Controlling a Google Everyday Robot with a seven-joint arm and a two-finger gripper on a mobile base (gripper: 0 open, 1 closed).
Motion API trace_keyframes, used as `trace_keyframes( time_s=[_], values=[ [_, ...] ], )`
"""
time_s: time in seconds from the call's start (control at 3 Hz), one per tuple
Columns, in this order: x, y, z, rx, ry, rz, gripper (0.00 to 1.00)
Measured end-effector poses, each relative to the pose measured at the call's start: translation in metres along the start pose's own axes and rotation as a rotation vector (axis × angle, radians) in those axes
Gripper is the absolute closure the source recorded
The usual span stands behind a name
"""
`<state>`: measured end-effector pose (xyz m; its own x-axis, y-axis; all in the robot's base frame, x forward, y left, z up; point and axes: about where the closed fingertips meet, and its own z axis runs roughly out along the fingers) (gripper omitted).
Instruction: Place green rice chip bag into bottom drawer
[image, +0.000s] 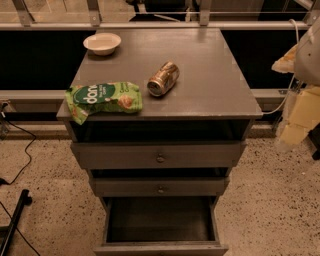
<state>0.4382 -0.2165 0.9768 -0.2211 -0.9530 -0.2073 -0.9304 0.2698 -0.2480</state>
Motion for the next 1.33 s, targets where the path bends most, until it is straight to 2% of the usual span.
trace_keyframes(
  time_s=[0.33, 0.67, 1.33],
  values=[
    [0.000, 0.000, 0.000, 0.000, 0.000, 0.000, 0.00],
    [-0.039, -0.015, 0.017, -0.002, -0.030, -0.078, 0.00],
    [-0.190, -0.086, 0.066, 0.079, -0.176, -0.274, 0.00]
  ],
)
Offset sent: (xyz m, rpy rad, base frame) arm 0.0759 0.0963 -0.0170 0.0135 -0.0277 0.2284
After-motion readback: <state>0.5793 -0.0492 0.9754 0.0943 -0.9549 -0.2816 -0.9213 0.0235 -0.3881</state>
